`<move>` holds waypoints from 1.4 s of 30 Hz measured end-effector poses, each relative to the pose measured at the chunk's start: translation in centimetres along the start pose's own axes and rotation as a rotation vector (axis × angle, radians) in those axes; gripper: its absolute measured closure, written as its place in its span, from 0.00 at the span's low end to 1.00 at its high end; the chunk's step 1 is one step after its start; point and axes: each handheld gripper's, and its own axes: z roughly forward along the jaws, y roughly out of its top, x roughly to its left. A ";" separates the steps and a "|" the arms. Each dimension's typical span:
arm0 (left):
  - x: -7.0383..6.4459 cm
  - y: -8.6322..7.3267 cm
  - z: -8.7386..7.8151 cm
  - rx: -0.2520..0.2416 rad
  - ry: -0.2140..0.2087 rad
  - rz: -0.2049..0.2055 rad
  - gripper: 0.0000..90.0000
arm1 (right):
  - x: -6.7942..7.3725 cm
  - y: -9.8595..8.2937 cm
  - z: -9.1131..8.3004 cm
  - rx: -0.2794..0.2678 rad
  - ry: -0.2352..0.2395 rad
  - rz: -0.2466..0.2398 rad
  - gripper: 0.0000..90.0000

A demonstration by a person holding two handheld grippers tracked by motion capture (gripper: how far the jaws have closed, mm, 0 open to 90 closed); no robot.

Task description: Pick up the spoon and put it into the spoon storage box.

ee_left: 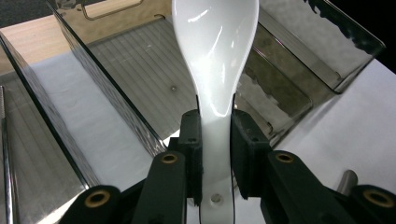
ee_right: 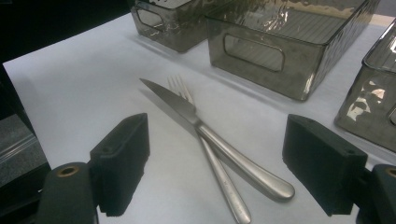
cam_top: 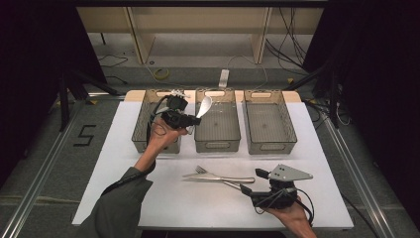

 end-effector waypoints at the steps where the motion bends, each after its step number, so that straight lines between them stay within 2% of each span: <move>1: 0.0 0.1 0.2 -0.002 0.003 -0.006 0.83 | 0.0 0.0 0.0 -0.002 0.000 -0.003 0.27; 5: 0.3 0.6 1.0 0.002 0.013 -0.014 0.83 | 0.0 0.0 0.0 -0.002 0.000 -0.004 0.27; 7: 0.3 0.7 1.4 0.001 0.007 -0.032 0.83 | 0.0 0.0 0.0 -0.004 0.001 -0.004 0.27; 10: 0.1 0.9 2.2 0.012 0.013 -0.022 0.83 | 0.0 0.0 0.0 0.000 0.003 -0.002 0.27; 19: -0.2 1.7 3.7 0.012 0.027 -0.032 0.83 | 0.0 0.0 0.0 -0.005 0.005 -0.001 0.27; 23: -0.1 1.8 4.4 0.009 0.029 -0.051 0.83 | 0.0 0.0 0.0 -0.001 0.007 -0.002 0.27; 26: -0.2 1.8 4.9 0.018 0.033 -0.044 0.83 | 0.1 0.0 0.0 -0.002 0.007 -0.002 0.27; 42: -0.4 1.8 6.8 0.025 0.049 -0.070 0.83 | 0.1 0.0 0.0 -0.002 0.011 -0.002 0.27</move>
